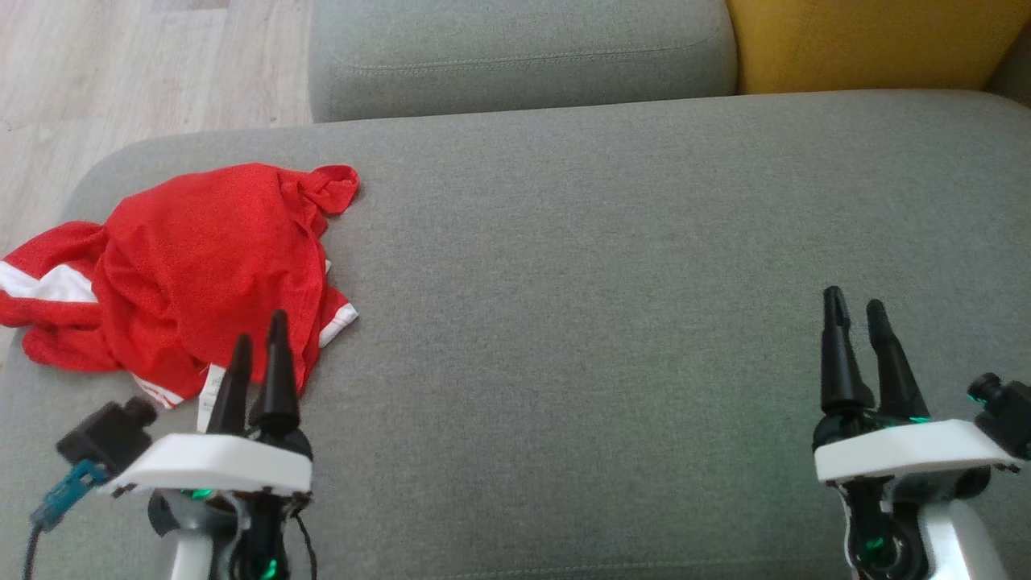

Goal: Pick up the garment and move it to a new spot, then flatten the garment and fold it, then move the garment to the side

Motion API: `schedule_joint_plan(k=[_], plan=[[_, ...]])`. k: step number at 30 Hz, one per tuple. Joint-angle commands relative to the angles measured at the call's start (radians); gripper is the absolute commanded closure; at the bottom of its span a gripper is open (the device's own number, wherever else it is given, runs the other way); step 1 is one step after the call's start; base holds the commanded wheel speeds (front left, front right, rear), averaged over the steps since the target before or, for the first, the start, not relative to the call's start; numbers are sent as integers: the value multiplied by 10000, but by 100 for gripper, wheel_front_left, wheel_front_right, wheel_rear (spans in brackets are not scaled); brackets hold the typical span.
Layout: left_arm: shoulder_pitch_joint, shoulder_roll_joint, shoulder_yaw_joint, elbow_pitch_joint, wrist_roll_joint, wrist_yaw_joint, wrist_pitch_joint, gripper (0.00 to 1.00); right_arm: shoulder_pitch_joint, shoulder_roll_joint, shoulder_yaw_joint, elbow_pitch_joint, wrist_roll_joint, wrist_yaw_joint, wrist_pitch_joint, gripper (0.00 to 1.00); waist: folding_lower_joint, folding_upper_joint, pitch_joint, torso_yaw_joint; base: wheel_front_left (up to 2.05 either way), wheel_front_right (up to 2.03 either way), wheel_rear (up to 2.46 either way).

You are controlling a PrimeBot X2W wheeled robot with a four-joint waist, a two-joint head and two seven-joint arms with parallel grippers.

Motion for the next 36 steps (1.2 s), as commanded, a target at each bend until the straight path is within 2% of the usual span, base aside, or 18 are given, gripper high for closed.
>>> schedule_joint_plan(k=[1,13,36], plan=[[-568,198,4,-485,502,100,-148,0,-516,-63,205,-477,-469,41,-136,0,0,-1,2,-14,0,0,0],[-784,978,-1475,-499,2502,1308,-499,0,-478,-70,570,-658,-2332,49,-489,0,0,-1,44,-110,0,0,0],[-1355,2205,-3812,-571,5109,3516,-1143,0,-364,-82,940,-1073,-5510,63,-1138,0,0,-1,28,-157,0,0,0]])
